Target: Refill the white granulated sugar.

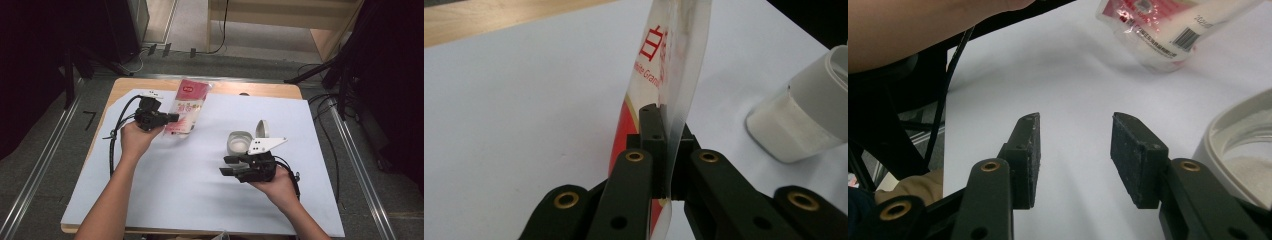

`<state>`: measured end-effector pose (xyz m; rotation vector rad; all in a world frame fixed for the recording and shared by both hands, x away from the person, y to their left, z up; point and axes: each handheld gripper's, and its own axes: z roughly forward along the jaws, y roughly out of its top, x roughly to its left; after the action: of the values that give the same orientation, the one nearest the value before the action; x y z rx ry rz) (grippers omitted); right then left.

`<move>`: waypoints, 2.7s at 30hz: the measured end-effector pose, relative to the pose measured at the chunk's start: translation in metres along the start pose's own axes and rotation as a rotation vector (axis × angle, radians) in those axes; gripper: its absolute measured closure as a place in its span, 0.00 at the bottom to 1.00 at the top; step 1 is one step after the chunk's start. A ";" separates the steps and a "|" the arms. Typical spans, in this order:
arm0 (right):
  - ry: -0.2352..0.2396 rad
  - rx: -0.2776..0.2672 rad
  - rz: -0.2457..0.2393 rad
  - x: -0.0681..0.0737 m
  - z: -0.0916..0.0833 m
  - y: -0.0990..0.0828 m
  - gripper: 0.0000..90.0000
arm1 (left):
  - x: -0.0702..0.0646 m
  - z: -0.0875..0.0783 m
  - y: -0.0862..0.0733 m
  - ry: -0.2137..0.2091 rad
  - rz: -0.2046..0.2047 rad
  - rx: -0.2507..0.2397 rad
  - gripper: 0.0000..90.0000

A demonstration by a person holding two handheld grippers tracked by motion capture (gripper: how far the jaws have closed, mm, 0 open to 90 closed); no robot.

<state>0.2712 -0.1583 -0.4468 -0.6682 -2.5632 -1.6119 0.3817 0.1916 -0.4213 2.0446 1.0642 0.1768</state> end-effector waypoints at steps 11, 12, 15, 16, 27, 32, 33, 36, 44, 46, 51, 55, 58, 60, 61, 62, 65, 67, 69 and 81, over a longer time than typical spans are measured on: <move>-0.037 -0.001 -0.005 -0.001 -0.017 -0.010 0.62 | 0.007 -0.010 -0.022 -0.008 0.020 0.016 1.00; -0.041 -0.004 0.001 -0.001 -0.017 -0.011 0.62 | 0.008 -0.010 -0.024 -0.009 0.021 0.004 1.00; -0.049 0.000 0.003 -0.002 -0.019 -0.012 0.62 | 0.010 -0.011 -0.026 -0.018 0.011 0.002 0.99; -0.052 -0.003 0.001 -0.001 -0.019 -0.012 0.62 | 0.010 -0.011 -0.027 -0.014 0.010 -0.001 0.99; -0.070 0.020 -0.018 -0.001 -0.017 -0.013 0.62 | 0.011 -0.013 -0.031 -0.008 0.029 0.008 0.99; -0.079 0.015 -0.018 -0.002 -0.018 -0.013 0.62 | 0.011 -0.014 -0.033 -0.017 0.021 -0.002 0.96; -0.080 0.014 -0.019 -0.003 -0.019 -0.013 0.62 | 0.011 -0.014 -0.033 -0.020 0.017 -0.005 0.94; -0.082 0.012 -0.017 -0.003 -0.019 -0.013 0.62 | 0.012 -0.016 -0.034 -0.014 0.018 -0.001 0.91; -0.086 0.018 -0.014 -0.004 -0.020 -0.014 0.62 | 0.009 -0.020 -0.035 -0.014 0.046 -0.004 0.88; -0.088 0.020 -0.015 -0.004 -0.020 -0.014 0.62 | 0.008 -0.021 -0.036 -0.015 0.056 -0.015 0.90; -0.089 0.020 -0.017 -0.003 -0.020 -0.014 0.62 | 0.006 -0.030 -0.035 0.004 0.061 -0.074 0.87; -0.095 0.021 -0.019 -0.003 -0.019 -0.014 0.62 | 0.004 -0.032 -0.032 -0.017 0.072 -0.035 0.93; -0.095 0.021 -0.021 -0.003 -0.019 -0.014 0.62 | 0.001 -0.032 -0.033 -0.024 0.103 -0.012 0.98; -0.094 0.021 -0.022 -0.003 -0.019 -0.014 0.62 | 0.000 -0.033 -0.034 -0.037 0.116 0.009 0.99; -0.094 0.020 -0.024 -0.003 -0.020 -0.014 0.62 | -0.001 -0.033 -0.036 -0.031 0.121 0.008 0.99; -0.095 0.020 -0.023 -0.003 -0.020 -0.014 0.62 | -0.002 -0.034 -0.038 -0.035 0.117 0.013 0.99; -0.096 0.019 -0.024 -0.003 -0.020 -0.014 0.62 | -0.003 -0.035 -0.042 -0.040 0.123 0.029 0.98; -0.098 0.018 -0.023 -0.003 -0.020 -0.014 0.62 | -0.004 -0.035 -0.045 -0.037 0.108 0.021 0.95; -0.100 0.019 -0.023 -0.003 -0.020 -0.014 0.62 | -0.001 -0.036 -0.046 -0.056 0.092 0.017 0.91; -0.110 0.018 -0.018 -0.005 -0.024 -0.014 0.61 | 0.002 -0.038 -0.047 -0.065 0.075 -0.010 0.76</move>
<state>0.2661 -0.1860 -0.4493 -0.7547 -2.6632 -1.5992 0.3367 0.2310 -0.4299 2.0685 0.9466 0.1528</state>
